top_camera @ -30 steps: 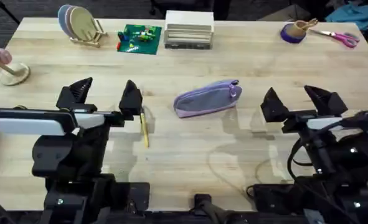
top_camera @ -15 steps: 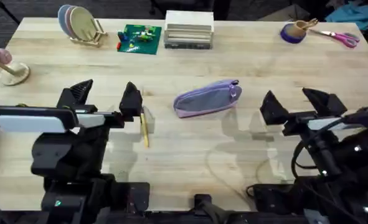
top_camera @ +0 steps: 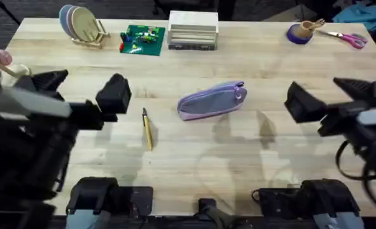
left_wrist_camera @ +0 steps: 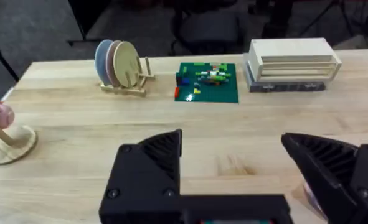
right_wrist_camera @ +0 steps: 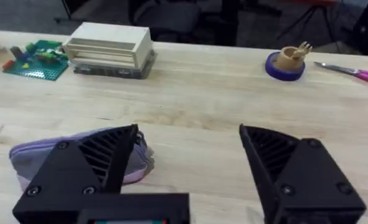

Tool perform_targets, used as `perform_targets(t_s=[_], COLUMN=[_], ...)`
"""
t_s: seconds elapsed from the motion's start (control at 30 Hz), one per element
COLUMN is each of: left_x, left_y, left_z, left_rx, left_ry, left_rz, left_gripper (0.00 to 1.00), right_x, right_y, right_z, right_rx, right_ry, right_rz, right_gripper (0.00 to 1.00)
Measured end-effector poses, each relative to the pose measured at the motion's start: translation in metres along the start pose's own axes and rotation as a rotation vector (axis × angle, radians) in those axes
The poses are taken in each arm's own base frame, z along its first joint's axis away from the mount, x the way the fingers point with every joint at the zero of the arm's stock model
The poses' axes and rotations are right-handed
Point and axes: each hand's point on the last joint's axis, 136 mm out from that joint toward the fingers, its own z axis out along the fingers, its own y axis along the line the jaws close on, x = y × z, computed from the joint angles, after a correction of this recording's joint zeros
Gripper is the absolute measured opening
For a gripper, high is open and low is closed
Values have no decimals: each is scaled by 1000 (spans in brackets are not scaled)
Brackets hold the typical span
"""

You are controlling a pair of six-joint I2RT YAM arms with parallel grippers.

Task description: Unzip the bag, pick up the pens from the table one at a time and place them inside, then zip the bag closed.

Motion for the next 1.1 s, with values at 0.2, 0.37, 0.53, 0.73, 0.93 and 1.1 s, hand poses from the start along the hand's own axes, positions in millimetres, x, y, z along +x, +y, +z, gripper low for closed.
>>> perform_targets(t_s=[0.2,0.37,0.53,0.73,0.93,1.1], left_x=[-25,-37,-46,-8,29,61], left_y=[-7,-21,-48,-82,-117,-150], left_z=[14,32,51,51,41,51], left_rx=[42,127,293,517,736,894], left_ry=[92,150,199,318,402,479], left_rz=[1,9,71,241,449,544], left_gripper=[992,993,993,993,993,993], right_x=[-26,-40,-43,-45,-45,-45], right_y=[1,4,7,12,17,20], right_z=[8,15,19,24,23,23], right_rx=[-7,-28,-46,-78,-105,-126], right_ry=[80,170,331,382,382,382], right_rz=[15,35,63,75,81,85], right_gripper=[998,998,998,998,998,998])
